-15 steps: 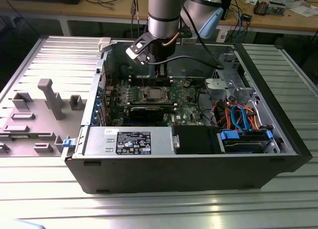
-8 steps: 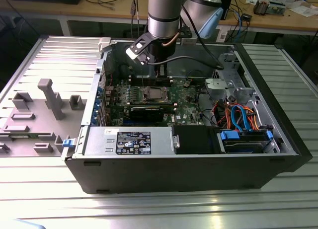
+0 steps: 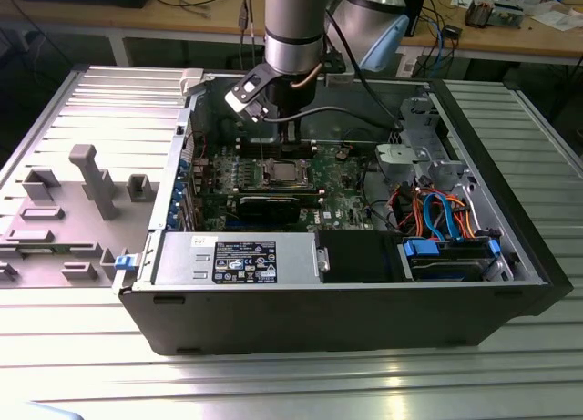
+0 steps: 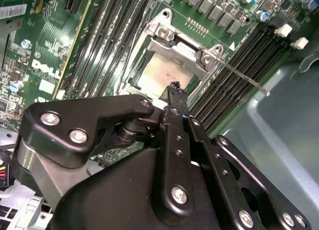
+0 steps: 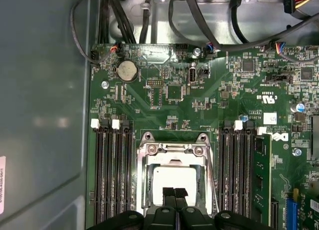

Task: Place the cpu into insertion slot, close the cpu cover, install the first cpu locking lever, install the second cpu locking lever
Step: 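Close the cpu cover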

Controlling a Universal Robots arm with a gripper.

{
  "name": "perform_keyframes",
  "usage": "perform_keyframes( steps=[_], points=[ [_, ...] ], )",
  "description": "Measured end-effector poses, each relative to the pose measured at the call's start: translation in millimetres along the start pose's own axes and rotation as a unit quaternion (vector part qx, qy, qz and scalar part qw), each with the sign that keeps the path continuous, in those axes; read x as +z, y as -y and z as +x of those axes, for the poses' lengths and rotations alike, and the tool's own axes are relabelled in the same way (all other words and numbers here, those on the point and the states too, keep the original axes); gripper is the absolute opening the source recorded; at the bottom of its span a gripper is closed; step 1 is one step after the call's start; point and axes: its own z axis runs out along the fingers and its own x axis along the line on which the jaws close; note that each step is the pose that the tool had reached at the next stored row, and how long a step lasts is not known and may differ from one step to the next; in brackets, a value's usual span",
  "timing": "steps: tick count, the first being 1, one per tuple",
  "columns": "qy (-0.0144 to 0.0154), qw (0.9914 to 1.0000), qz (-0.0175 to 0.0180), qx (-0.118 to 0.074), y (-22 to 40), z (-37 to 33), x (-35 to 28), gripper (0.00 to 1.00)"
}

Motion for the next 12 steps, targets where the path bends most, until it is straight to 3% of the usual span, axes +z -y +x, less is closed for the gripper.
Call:
perform_keyframes(
  steps=[4,7,11,12],
  points=[
    [-0.0006,1.0,0.0,-0.001,5.8,0.1,3.5,0.11],
    [-0.001,1.0,0.0,-0.003,11.1,0.1,9.6,0.11],
    [-0.0009,1.0,0.0001,-0.003,13.9,0.0,14.9,0.11],
    [-0.001,0.99999,0.0032,-0.003,17.2,-0.3,29.2,0.11]
  ],
)
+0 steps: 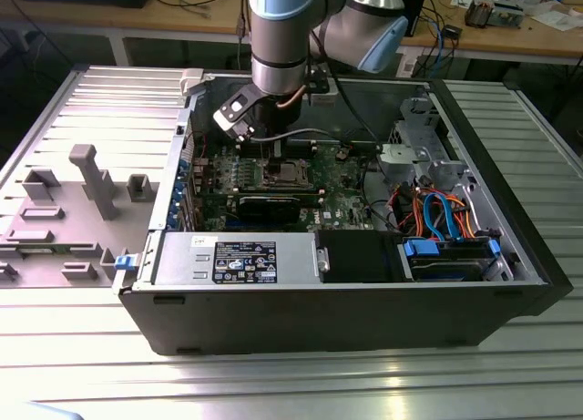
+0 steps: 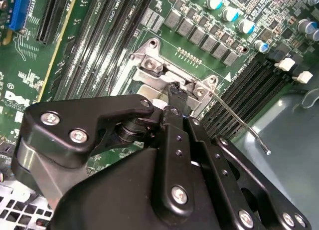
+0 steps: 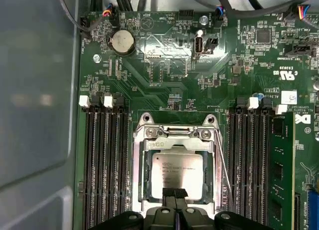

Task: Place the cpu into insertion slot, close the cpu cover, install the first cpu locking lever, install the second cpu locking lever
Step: 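Close the cpu cover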

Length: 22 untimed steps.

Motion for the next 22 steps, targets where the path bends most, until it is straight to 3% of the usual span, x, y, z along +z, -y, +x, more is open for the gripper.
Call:
perform_keyframes(
  steps=[1,2,11,16,22],
  points=[
    [-0.0001,0.99999,0.0053,0.0,0.1,-0.1,3.5,0.11],
    [0.0001,0.99998,0.0068,0.0,0.1,-0.2,4.7,0.11],
    [-0.0001,0.99998,0.0068,0.0,-1.8,-0.1,1.4,0.11],
    [0.0029,0.99997,0.0074,0.0,-16.4,-0.6,1.5,0.11],
    [0.0055,0.99995,0.0078,0.0,-25.6,-0.9,1.5,0.11]
  ],
)
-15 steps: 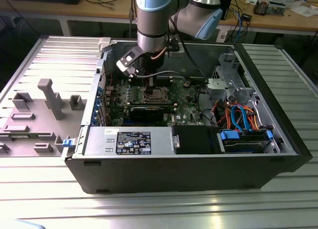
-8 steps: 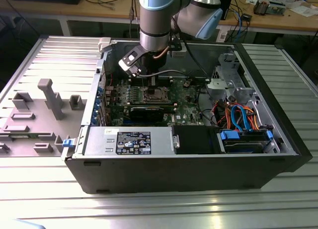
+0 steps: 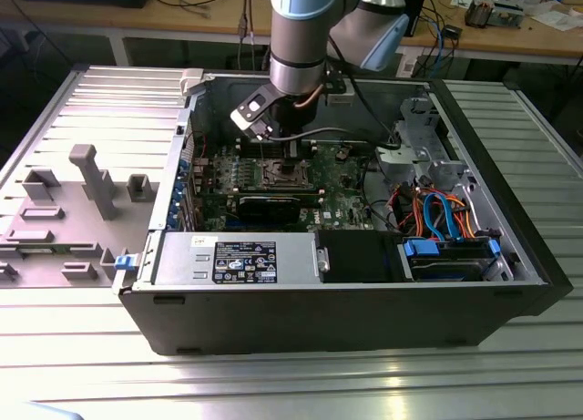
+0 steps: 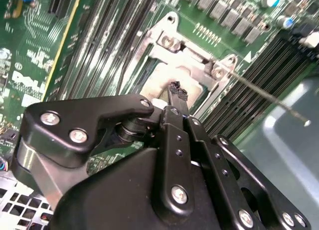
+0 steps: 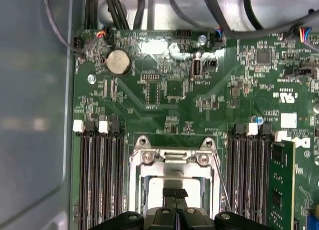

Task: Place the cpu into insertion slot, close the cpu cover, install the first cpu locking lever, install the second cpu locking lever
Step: 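Close the cpu cover, then install the first cpu locking lever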

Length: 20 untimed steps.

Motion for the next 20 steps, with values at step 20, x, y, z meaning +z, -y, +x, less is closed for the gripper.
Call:
perform_keyframes(
  steps=[20],
  points=[
    [0.0002,1.0,0.0004,0.0,-1.1,0.1,-5.5,0.11]
  ],
)
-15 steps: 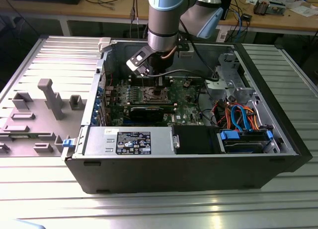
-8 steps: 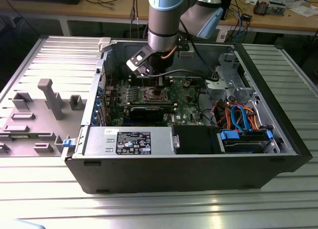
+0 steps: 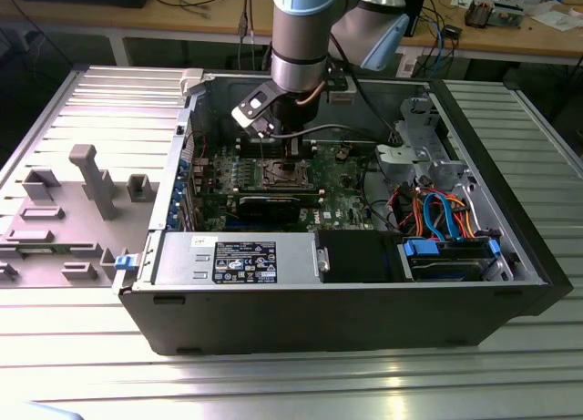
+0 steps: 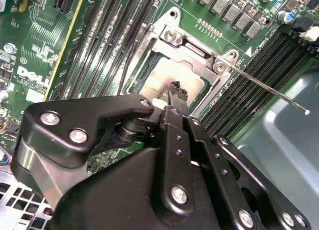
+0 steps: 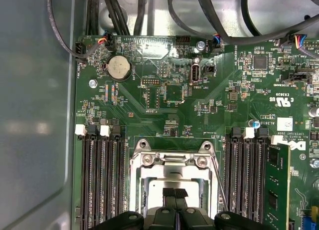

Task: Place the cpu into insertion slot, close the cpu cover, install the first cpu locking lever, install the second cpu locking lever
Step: 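Install the first cpu locking lever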

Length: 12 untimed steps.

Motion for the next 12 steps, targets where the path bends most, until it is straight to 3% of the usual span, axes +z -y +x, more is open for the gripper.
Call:
perform_keyframes(
  steps=[12],
  points=[
    [0.0006,1.0,0.0011,0.0,0.0,0.2,-10.6,0.11]
  ],
)
